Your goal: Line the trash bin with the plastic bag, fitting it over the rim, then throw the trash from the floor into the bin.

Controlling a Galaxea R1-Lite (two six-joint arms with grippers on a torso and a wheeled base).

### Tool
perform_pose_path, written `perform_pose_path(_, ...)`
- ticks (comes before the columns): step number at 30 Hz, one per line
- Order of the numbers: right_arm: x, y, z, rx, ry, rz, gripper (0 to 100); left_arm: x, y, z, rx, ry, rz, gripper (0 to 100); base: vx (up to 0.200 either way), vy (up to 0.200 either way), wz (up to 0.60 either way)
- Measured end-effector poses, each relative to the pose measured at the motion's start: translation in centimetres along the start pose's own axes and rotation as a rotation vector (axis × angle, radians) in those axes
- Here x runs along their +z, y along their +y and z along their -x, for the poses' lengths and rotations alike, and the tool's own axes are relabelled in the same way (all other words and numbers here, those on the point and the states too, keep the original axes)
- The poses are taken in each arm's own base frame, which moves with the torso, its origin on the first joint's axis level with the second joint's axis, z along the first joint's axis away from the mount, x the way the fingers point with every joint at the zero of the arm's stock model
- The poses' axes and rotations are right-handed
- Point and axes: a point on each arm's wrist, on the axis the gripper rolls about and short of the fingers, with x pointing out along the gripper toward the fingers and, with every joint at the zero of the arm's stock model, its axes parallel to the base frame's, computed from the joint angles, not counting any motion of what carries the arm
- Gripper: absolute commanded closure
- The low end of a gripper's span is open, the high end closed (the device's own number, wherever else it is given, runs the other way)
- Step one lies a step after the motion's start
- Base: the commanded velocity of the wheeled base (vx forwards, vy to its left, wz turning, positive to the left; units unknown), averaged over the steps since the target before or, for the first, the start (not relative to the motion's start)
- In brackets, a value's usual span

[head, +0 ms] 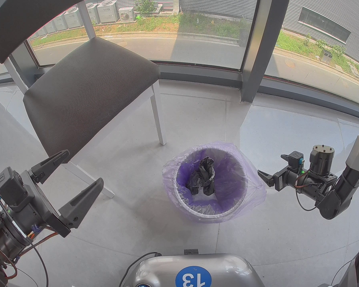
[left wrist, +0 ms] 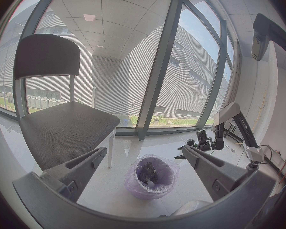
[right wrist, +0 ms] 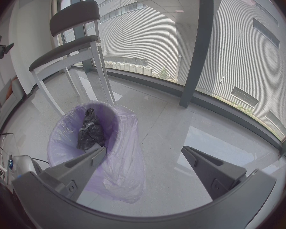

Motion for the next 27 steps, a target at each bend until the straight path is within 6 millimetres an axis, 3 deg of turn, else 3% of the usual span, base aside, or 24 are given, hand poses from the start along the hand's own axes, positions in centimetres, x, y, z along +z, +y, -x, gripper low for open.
perform_pose_path(27,-6.1,-0.1,-3.7,0.024,0.153,0.012,0,0.0,0.0,0.0,0.000,0.001,0.000,0,0.000,0.000,0.00)
